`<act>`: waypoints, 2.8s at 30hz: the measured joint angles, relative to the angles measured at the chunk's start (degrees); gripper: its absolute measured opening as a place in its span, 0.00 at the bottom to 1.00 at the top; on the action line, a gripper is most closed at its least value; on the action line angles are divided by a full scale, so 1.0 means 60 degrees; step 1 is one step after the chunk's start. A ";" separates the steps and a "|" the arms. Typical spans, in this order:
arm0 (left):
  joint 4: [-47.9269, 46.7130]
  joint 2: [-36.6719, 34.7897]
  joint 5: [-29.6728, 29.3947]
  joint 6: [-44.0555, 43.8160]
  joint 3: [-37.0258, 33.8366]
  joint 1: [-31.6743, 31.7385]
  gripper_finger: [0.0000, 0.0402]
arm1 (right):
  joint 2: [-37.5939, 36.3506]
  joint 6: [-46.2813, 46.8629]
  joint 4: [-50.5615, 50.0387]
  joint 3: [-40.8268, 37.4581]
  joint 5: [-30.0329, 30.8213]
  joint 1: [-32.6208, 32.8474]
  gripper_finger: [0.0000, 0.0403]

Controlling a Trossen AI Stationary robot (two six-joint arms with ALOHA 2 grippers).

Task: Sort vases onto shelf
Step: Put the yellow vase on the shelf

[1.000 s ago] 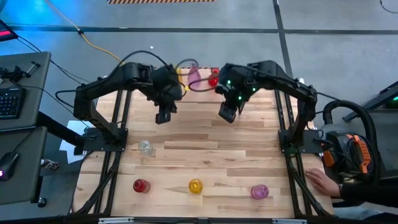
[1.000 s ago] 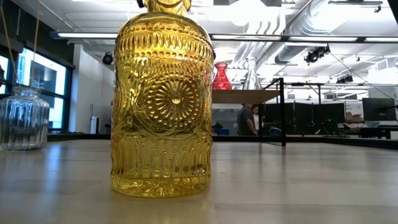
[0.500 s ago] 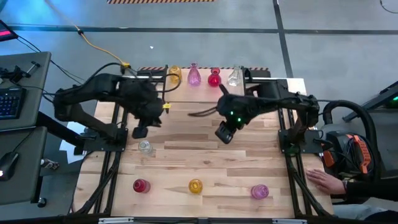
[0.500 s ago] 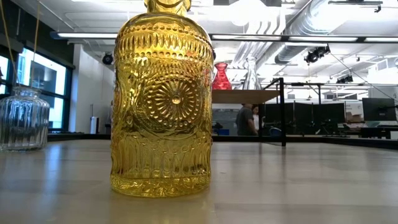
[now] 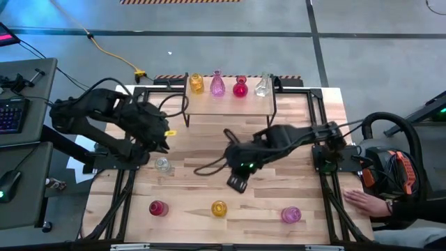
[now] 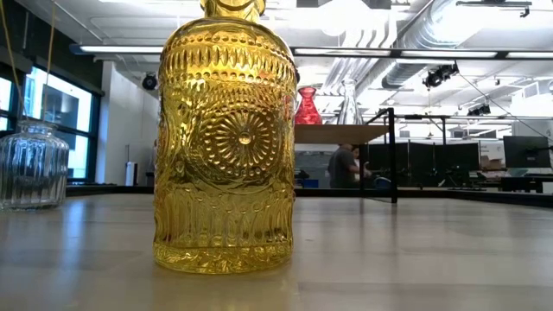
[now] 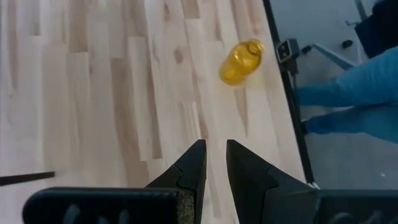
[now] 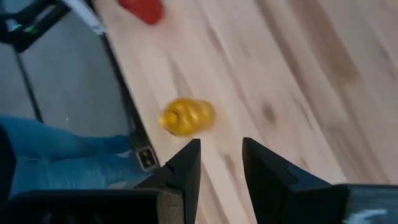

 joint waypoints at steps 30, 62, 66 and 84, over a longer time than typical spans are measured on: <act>-0.0038 -0.0067 -0.0222 -0.1290 0.0000 -0.1786 0.14 | 0.1077 -0.2397 0.1943 0.0000 -0.0357 0.0735 0.25; 0.0064 0.0941 -0.0927 -0.3918 -0.0004 -0.1782 0.15 | 0.2478 -0.7250 0.2300 0.0000 -0.0461 0.1532 0.24; 0.0060 0.0937 -0.0931 -0.3843 -0.0004 -0.1782 0.15 | 0.2802 -0.7227 0.2556 0.0000 -0.0429 0.1591 0.24; 0.0050 0.0937 -0.0982 -0.3738 -0.0004 -0.1855 0.15 | 0.3106 -0.6783 0.2483 -0.0004 -0.0177 0.1598 0.24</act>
